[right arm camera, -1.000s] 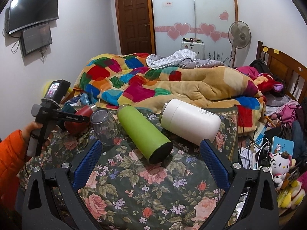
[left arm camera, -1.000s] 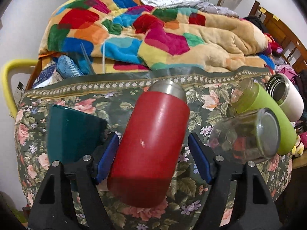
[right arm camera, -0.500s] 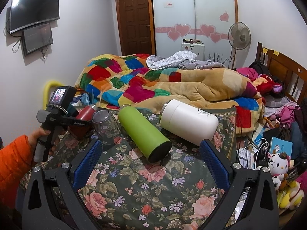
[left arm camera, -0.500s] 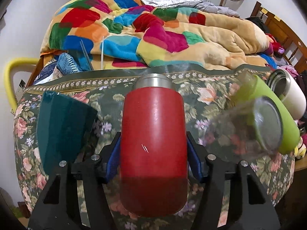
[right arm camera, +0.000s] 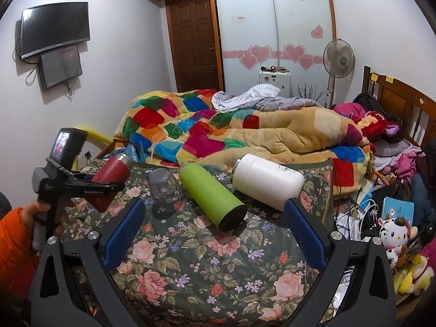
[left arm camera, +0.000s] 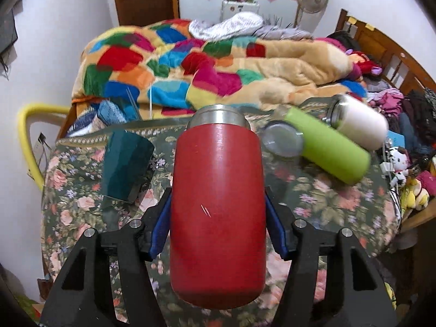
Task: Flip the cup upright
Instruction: 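Lift the red bottle with the left tool toward the right tool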
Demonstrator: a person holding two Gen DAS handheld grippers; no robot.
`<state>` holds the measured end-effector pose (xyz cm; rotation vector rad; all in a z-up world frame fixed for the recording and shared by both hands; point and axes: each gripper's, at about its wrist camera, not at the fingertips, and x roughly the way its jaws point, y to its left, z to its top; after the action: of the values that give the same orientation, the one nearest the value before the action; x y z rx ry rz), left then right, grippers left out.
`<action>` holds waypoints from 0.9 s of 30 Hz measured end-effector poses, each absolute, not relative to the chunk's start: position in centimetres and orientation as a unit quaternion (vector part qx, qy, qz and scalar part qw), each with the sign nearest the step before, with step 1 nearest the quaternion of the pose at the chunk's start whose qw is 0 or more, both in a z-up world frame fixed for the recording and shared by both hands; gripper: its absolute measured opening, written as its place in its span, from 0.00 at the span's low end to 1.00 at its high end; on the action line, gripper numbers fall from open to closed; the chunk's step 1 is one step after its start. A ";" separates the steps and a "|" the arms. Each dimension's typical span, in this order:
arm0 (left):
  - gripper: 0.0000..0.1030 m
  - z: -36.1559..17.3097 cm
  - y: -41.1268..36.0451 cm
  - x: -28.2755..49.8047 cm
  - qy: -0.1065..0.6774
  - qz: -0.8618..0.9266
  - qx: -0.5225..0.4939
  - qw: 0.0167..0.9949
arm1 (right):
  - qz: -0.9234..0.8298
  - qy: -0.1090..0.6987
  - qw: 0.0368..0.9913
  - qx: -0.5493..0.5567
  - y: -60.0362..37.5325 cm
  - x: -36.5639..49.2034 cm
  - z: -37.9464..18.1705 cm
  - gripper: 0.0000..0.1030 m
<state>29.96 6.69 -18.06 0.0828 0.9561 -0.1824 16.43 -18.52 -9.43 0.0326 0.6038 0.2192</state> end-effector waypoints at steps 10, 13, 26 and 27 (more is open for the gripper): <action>0.59 -12.6 2.4 24.8 0.413 -0.134 0.055 0.899 | 0.113 0.274 0.955 0.017 -18.9 13.8 -7.8 0.98; 0.59 -11.8 0.4 23.5 0.401 -0.150 0.067 0.901 | 0.114 0.269 0.956 0.017 -19.3 13.1 -7.5 0.98; 0.59 -16.9 -7.7 22.6 0.449 -0.221 0.083 0.862 | 0.104 0.273 0.956 0.027 -21.3 12.3 -8.2 0.98; 0.59 -17.8 -8.3 22.8 0.455 -0.223 0.086 0.858 | 0.102 0.277 0.955 0.027 -21.5 12.4 -8.5 0.98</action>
<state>22.76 -8.27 -17.78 0.1808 0.9562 -0.4690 12.40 -21.47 -8.52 0.0552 0.5629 0.2080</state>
